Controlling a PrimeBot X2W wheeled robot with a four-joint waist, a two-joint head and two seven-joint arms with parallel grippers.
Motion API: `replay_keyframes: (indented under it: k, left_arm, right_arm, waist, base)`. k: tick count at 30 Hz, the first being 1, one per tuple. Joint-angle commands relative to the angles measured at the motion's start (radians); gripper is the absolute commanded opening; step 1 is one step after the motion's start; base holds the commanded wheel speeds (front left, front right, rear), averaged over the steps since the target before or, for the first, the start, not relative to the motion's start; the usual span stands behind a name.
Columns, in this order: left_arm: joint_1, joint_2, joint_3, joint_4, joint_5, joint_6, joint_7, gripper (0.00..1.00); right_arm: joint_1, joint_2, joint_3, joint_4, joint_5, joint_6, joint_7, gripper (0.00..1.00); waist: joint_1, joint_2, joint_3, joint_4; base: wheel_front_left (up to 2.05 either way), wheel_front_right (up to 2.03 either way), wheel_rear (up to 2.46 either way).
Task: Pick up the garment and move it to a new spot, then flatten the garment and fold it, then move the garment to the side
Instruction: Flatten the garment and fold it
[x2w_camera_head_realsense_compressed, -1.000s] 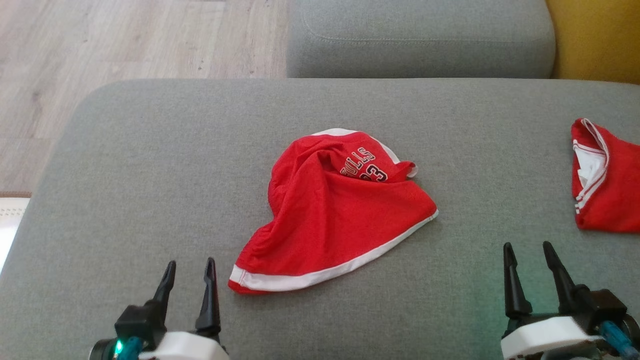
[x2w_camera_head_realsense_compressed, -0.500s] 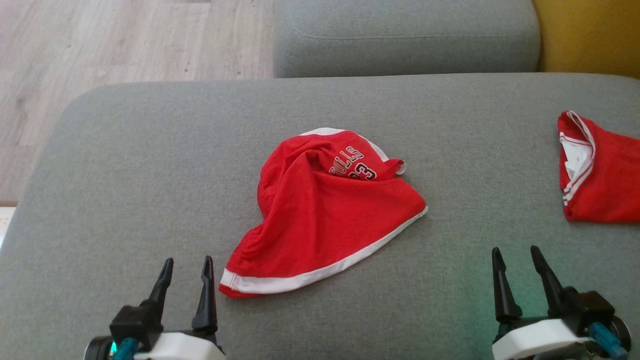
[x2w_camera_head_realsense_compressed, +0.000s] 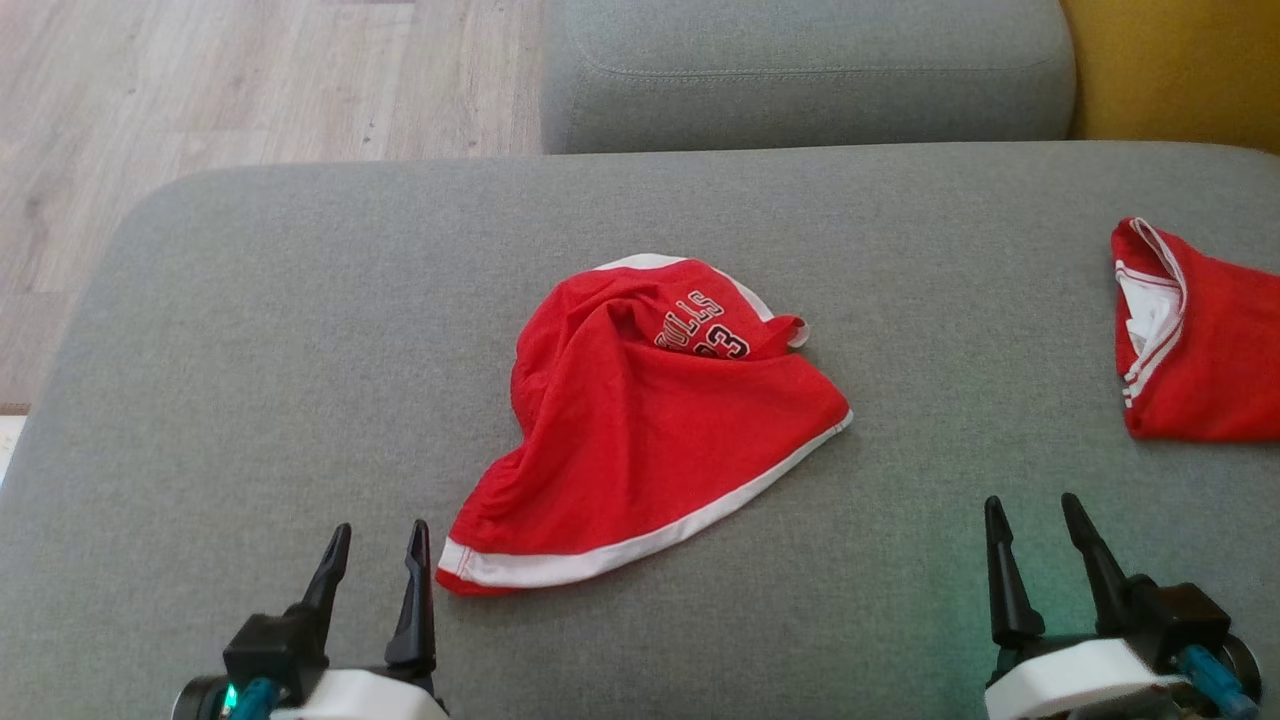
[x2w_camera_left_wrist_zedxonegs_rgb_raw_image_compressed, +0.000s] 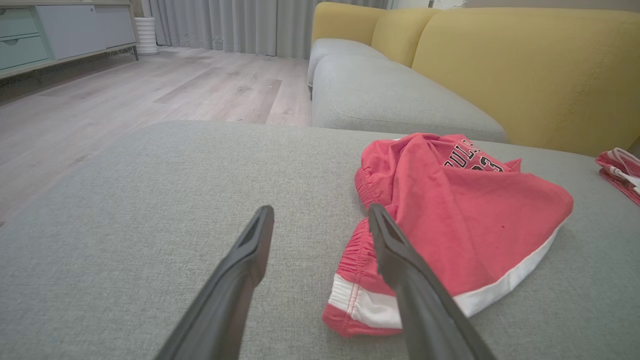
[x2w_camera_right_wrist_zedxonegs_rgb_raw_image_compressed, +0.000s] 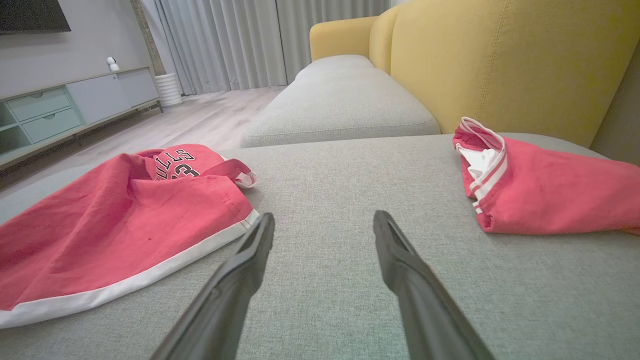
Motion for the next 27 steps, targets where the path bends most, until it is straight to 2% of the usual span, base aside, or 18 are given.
replay_keyframes:
  k: [1,11,15,20,27]
  left_arm:
    - [-0.045,-0.006,0.041,-0.026,0.014,-0.001,-0.012,1.00]
    - [-0.051,-0.008,0.046,-0.020,0.018,-0.005,-0.012,1.00]
    - [-0.056,-0.008,0.032,0.033,0.006,-0.006,-0.010,1.00]
    - [-0.101,0.001,0.004,0.066,0.007,-0.020,0.097,1.00]
    - [-0.141,0.042,-0.015,0.006,-0.012,-0.043,0.369,1.00]
  right_arm:
    - [-0.018,-0.007,0.022,-0.029,0.003,0.007,-0.011,1.00]
    - [-0.024,-0.007,0.023,-0.034,0.000,0.007,-0.011,1.00]
    - [-0.051,-0.007,0.046,-0.029,0.007,0.007,-0.001,1.00]
    - [-0.140,-0.031,0.122,-0.047,-0.023,0.007,0.177,1.00]
    - [-0.320,-0.184,0.308,-0.043,0.049,0.007,0.499,1.00]
  waist:
    - [0.0000,0.0000,0.000,0.001]
    - [0.0000,0.0000,0.013,-0.002]
    - [0.0000,0.0000,0.027,-0.004]
    - [0.0000,0.0000,0.053,-0.005]
    - [0.0000,0.0000,0.113,0.011]
  base:
    - [0.00,0.00,0.00]
    - [0.00,0.00,0.00]
    - [0.00,0.00,0.00]
    - [0.00,0.00,0.00]
    - [0.00,0.00,0.00]
